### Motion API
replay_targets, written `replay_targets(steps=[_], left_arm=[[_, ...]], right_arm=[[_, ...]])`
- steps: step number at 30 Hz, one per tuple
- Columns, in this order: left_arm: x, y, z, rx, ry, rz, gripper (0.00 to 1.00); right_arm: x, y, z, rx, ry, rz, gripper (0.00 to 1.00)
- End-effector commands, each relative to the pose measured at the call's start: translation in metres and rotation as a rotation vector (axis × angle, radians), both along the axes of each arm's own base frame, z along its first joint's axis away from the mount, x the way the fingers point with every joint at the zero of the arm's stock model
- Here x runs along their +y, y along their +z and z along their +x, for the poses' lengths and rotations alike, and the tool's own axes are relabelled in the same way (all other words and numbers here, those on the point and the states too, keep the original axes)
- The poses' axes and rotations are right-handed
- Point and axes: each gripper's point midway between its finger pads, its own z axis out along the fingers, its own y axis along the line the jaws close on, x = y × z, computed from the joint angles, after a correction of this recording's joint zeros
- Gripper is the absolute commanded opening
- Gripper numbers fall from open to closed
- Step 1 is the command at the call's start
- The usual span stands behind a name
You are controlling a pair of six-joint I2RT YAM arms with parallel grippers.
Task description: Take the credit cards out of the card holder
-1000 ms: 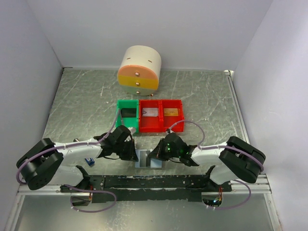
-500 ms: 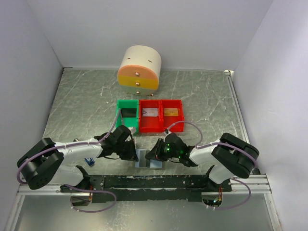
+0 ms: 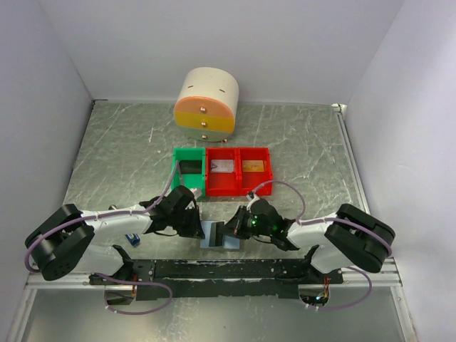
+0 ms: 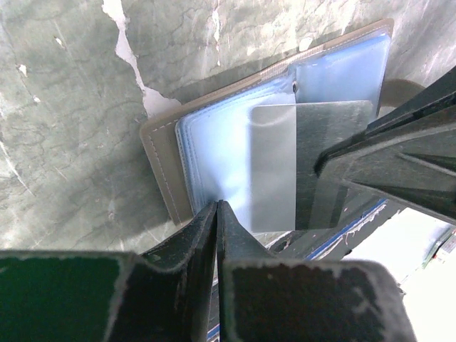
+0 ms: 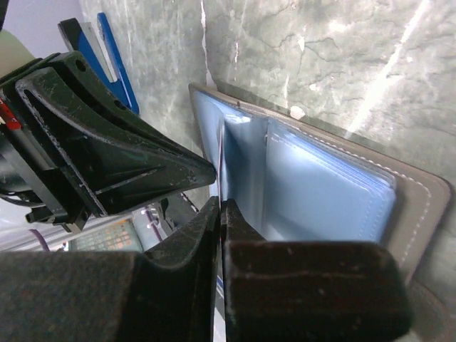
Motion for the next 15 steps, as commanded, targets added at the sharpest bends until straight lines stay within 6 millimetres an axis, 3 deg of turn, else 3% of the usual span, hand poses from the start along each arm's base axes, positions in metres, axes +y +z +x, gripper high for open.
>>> replay_targets(steps=[1, 8, 15], left_arm=[[0.018, -0.017, 0.002, -0.016, 0.032, 0.108, 0.16], [0.015, -0.016, 0.002, -0.015, 0.023, 0.104, 0.16], [0.013, -0.015, 0.003, -0.018, 0.026, 0.098, 0.15]], right_arm=[[-0.014, -0.009, -0.001, -0.003, -0.017, -0.055, 0.06], [-0.003, -0.006, -0.004, 0.017, 0.014, 0.006, 0.22], [0.003, -0.007, -0.009, 0.032, 0.037, 0.034, 0.22]])
